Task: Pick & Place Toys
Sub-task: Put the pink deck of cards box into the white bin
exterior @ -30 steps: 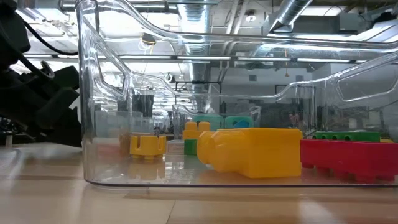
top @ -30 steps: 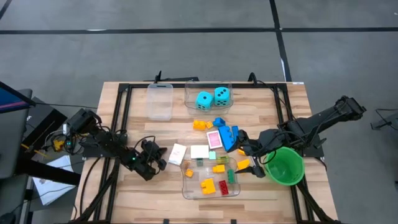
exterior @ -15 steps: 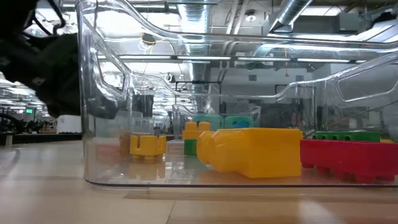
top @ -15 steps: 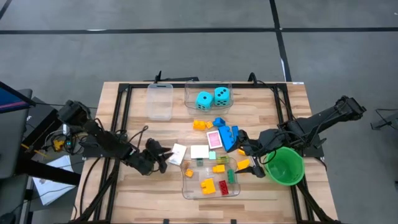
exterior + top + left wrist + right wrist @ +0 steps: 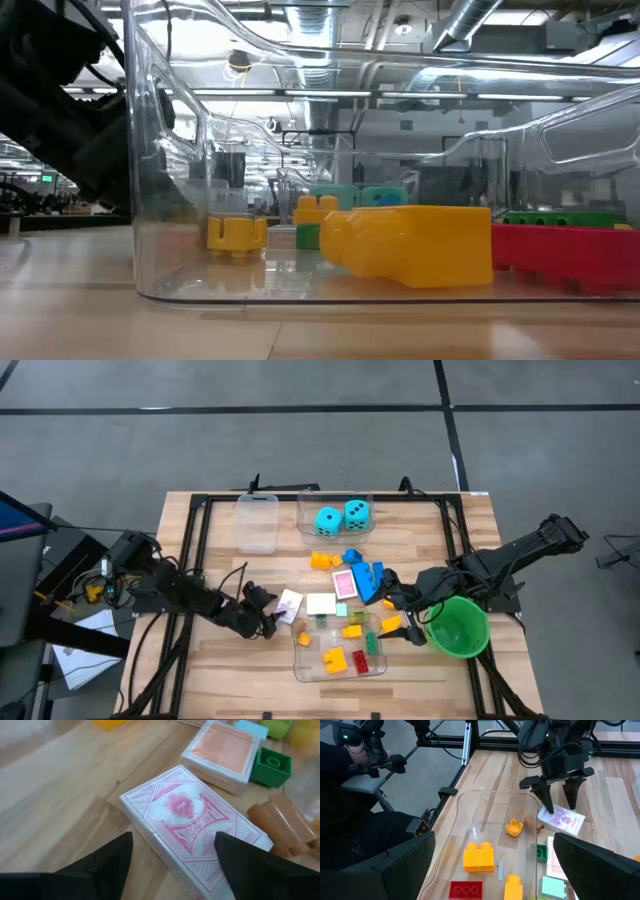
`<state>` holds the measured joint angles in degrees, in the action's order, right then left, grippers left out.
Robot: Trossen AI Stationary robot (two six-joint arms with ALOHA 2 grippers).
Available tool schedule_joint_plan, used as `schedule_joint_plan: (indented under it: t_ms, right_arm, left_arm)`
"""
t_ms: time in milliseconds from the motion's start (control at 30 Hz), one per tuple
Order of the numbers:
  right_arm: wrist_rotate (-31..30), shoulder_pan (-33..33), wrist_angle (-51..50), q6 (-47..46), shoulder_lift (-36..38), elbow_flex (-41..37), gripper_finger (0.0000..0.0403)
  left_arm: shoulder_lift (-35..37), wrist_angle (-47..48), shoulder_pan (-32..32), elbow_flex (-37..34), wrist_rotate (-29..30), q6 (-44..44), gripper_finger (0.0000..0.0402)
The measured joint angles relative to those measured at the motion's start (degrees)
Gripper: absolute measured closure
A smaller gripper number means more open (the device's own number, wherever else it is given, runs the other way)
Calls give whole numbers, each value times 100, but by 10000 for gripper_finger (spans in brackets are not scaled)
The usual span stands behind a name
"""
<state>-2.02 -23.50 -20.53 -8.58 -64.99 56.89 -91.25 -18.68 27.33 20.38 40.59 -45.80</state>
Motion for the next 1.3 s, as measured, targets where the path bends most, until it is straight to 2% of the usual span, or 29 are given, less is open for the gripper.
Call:
schedule_joint_plan:
  t_ms: [167,333,400,533,700,867,933,1167,1300]
  right_arm:
    - [0,1,-1,0,0,-1,5]
    - [0,1,-1,0,0,-1,6]
    - [0,1,-3,0,0,-1,6]
    - [0,0,-1,0,0,0,6]
    - [1,0,-1,0,0,-1,6]
    - [0,1,-1,0,0,-1,6]
    - [2,0,-1,0,0,-1,6]
    - [2,0,-1,0,0,-1,6]
    - [2,0,-1,-1,0,-1,6]
  left_arm:
    - [470,907,0,-2,5,551,168]
    - [1497,2508,0,-31,-39,657,194]
    - [1904,2805,0,-85,-110,671,196]
    - [2680,2836,0,-235,53,745,180]
    - [3235,2397,0,-361,124,807,122]
    - [2956,1192,-6,-634,-88,1103,41]
    - [2740,1017,-63,-673,-99,1106,14]
    - [1824,295,-245,-660,42,1111,18]
    - [1274,229,-332,-656,47,1064,6]
